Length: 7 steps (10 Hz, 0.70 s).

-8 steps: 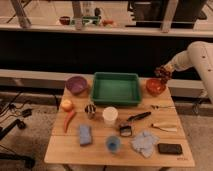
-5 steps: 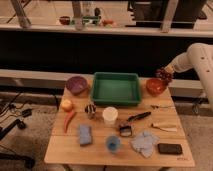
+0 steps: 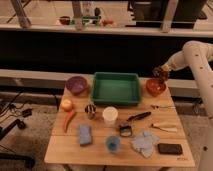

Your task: Place grapes in red bowl

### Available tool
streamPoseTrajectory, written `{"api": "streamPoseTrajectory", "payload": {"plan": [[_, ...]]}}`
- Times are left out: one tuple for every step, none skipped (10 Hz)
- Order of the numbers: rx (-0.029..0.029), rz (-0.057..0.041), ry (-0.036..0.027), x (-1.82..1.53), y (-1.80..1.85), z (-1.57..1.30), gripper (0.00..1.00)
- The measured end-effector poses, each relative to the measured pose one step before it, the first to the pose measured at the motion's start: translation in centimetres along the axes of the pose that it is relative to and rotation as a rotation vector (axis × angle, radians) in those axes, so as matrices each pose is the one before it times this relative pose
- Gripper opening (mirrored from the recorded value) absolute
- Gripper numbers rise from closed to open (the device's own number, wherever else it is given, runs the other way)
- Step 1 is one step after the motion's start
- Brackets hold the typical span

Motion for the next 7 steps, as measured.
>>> {"api": "streamPoseTrajectory", "payload": {"plan": [[0.00008, 0.00309, 0.00725, 0.264, -0.155, 0.281, 0.18], [-0.00076, 0.00114, 0.00458, 0.155, -0.034, 0.235, 0.18], [0.00016, -0.00133, -0.00107, -0.150, 0.019, -0.028, 0.18], [-0.00019, 0.00013, 0.00105, 0.067, 0.004, 0.040, 0.20], [0.00054, 0.00028, 0.00012, 0.027, -0.029, -0.029, 0.27], [0.00003, -0.00017, 0.00026, 0.002, 0.001, 0.002, 0.37], [-0.00005, 0.00007, 0.00015, 0.017, 0.000, 0.006, 0.45]]}}
